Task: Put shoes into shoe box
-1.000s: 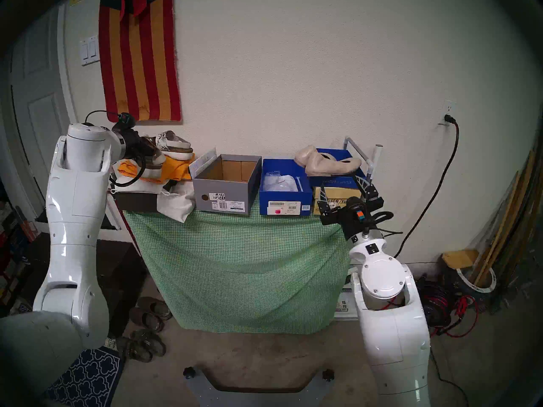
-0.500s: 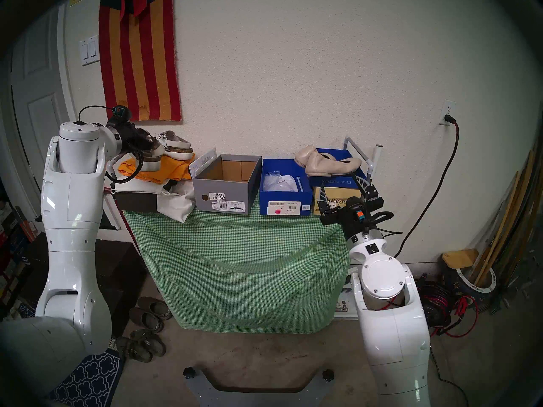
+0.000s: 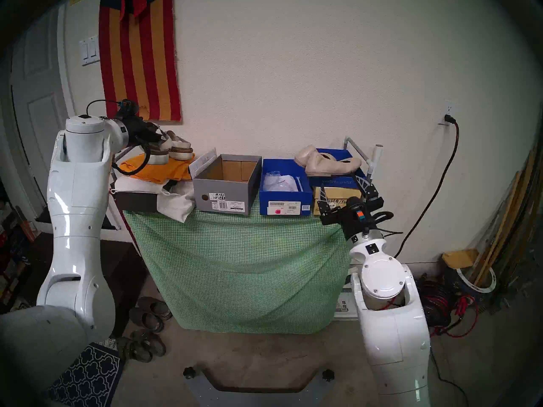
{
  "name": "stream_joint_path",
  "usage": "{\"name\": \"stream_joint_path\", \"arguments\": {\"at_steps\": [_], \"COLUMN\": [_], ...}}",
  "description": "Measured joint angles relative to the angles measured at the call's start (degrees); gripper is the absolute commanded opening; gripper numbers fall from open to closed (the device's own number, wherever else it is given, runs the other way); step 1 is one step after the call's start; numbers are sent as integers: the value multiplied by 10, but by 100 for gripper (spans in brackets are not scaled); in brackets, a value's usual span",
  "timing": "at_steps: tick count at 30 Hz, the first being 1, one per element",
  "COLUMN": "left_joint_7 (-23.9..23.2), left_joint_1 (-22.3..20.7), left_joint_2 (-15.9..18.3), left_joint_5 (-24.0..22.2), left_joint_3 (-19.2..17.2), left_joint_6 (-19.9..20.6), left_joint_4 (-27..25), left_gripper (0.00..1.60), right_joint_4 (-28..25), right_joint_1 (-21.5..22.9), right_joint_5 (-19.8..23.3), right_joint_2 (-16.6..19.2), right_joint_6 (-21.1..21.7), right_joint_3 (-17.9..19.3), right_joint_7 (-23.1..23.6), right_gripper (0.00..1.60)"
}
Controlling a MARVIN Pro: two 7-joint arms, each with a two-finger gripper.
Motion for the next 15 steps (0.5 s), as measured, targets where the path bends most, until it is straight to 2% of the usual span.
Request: {"name": "stream_joint_path", "arguments": {"at_steps": [15], "left_joint_7": [-25], "left_joint_1": [-69], "left_joint_2": [-8], "left_joint_5": [-3], "left_joint_3": [54], "left_joint_6": [-47], "left_joint_4": [84], "left_gripper": [0], "right_joint_4": [0], "right_joint_1": [0], "right_joint_5": [0], "right_joint_2": [0], "right_joint_6": [0], "right_joint_3": [0], "right_joint_7": [0], "right_gripper": [160]}}
